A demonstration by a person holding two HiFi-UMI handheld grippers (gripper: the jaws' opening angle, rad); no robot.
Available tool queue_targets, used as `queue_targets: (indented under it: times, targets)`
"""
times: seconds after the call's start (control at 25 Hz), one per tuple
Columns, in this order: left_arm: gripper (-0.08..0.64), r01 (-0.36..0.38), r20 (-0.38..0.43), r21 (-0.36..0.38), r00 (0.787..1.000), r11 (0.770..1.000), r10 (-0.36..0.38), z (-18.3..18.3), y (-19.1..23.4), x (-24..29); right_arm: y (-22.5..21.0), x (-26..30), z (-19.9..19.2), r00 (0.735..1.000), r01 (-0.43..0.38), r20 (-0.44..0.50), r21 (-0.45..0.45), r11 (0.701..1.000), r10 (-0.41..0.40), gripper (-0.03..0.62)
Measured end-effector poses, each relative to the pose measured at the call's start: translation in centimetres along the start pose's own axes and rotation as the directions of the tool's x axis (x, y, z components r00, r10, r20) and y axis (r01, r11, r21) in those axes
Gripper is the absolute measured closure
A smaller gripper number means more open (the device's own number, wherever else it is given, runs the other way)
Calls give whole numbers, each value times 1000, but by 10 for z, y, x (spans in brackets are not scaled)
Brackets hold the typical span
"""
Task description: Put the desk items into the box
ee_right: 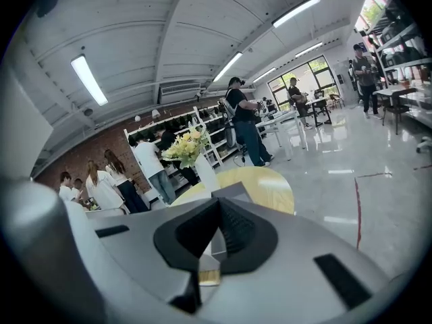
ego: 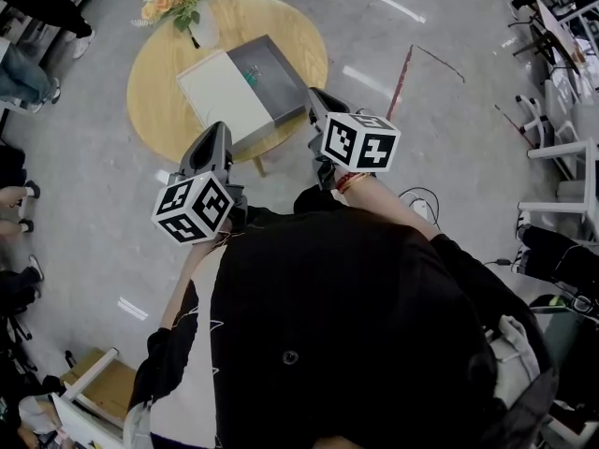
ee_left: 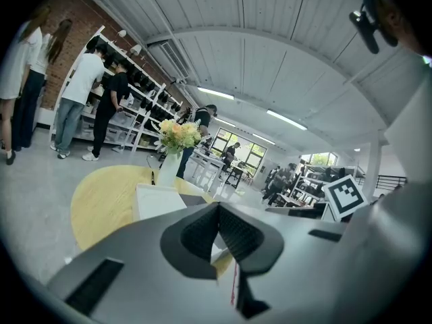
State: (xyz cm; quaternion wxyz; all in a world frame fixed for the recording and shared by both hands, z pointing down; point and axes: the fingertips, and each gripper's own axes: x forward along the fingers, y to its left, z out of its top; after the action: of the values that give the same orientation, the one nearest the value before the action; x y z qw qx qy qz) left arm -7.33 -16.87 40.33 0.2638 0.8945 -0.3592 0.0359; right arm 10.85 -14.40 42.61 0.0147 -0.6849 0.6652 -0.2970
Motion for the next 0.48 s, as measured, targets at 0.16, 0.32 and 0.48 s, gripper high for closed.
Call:
queue_targets:
  times: [0.16, 0.32, 0.48]
  targets:
    - [550, -8, 3, -3, 1000, 1000, 8, 1, -1, 1, 0, 3, 2, 1000, -9, -9, -5, 1000, 9, 588]
    - [550, -18, 6, -4, 1000, 1000, 18, 3, -1, 2, 0, 6, 3, 1000, -19, -16, -7, 1000, 19, 588]
    - [551, -29, 6, -6, 1000, 1000, 29, 3, 1, 4, -2, 9, 3, 999, -26, -19, -5, 1000, 26, 588]
